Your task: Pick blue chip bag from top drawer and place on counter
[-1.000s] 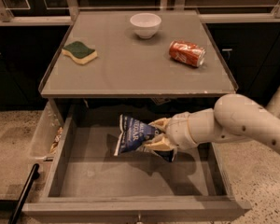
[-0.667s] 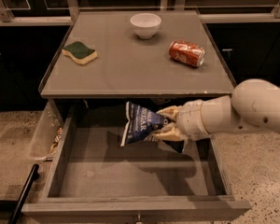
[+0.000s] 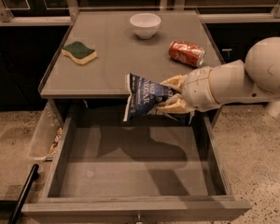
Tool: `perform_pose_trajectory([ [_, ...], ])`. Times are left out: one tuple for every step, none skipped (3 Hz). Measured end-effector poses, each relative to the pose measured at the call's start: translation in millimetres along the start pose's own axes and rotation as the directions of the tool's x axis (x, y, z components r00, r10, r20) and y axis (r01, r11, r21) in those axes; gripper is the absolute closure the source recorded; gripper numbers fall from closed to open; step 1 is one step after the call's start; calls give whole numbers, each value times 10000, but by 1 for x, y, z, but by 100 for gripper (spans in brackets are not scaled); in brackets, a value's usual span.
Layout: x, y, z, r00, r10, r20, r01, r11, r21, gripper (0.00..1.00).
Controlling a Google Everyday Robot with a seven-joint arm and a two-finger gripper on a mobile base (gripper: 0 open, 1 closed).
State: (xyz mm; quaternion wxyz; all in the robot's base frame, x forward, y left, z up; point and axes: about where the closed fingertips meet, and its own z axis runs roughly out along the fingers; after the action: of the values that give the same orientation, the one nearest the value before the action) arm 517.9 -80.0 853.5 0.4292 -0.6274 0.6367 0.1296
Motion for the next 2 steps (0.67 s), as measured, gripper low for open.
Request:
perform_pose_trajectory([
  [-2,-8,3,10000,-29,28,28,10000,83,100],
  [-14,-43,8,9983,-569,139,564,9978,336,100],
])
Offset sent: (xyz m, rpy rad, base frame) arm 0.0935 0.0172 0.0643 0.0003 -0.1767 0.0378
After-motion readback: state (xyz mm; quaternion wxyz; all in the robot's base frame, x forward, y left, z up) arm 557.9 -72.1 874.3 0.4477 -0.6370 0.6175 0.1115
